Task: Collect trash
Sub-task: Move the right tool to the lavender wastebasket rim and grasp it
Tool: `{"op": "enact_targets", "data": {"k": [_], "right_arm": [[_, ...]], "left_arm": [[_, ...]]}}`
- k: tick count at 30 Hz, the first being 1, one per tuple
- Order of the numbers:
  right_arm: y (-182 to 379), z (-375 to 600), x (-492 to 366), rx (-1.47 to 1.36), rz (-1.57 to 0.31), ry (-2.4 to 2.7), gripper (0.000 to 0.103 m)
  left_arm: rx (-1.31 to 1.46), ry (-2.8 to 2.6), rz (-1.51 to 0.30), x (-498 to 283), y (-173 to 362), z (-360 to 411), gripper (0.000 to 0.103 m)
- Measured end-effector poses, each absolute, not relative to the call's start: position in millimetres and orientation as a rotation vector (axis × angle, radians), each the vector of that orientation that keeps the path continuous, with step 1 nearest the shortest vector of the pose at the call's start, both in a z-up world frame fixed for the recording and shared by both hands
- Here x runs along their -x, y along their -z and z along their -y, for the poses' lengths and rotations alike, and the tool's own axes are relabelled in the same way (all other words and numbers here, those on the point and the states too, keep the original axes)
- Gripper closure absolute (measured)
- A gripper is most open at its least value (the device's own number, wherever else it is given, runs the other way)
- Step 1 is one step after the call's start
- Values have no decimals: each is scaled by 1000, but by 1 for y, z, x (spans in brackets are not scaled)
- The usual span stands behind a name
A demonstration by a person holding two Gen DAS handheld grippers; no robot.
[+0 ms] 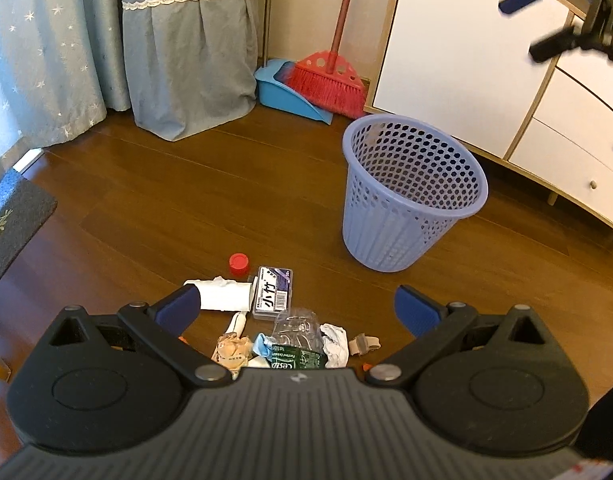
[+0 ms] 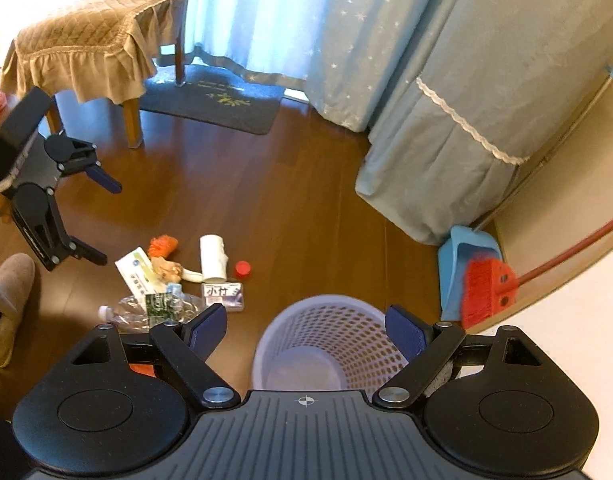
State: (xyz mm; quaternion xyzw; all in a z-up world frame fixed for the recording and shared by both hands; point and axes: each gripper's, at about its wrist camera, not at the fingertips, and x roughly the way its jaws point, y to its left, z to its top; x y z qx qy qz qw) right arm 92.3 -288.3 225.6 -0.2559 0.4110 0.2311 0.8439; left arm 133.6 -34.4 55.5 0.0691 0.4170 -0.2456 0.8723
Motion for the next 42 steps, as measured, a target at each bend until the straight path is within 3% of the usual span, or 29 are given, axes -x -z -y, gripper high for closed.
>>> {"op": "enact_targets", "data": {"k": [5, 9, 16, 23, 31, 37, 42], "right_arm": [[-144, 296, -74, 536, -893, -486, 19], [-71, 306, -63, 550, -931, -487, 37], [-1, 329, -72, 545, -852, -483, 46], [29, 337, -86, 515, -789, -478, 66], [45, 339, -95, 466, -772, -529, 80], [51, 336, -98, 450, -767, -546, 90], [52, 335, -103, 433, -764, -551, 91]], "left_arm": [[-226, 574, -870, -124, -34, 41, 2], [-268, 622, -897, -117, -9, 42, 2], [-289, 652, -909, -121, 23, 42, 2], [-250, 627, -927, -139, 45, 41, 2], [-235, 642, -956, -144, 58, 49, 2], [-233, 647, -970, -143, 63, 51, 2], [-229, 648, -980, -141, 65, 52, 2]]}}
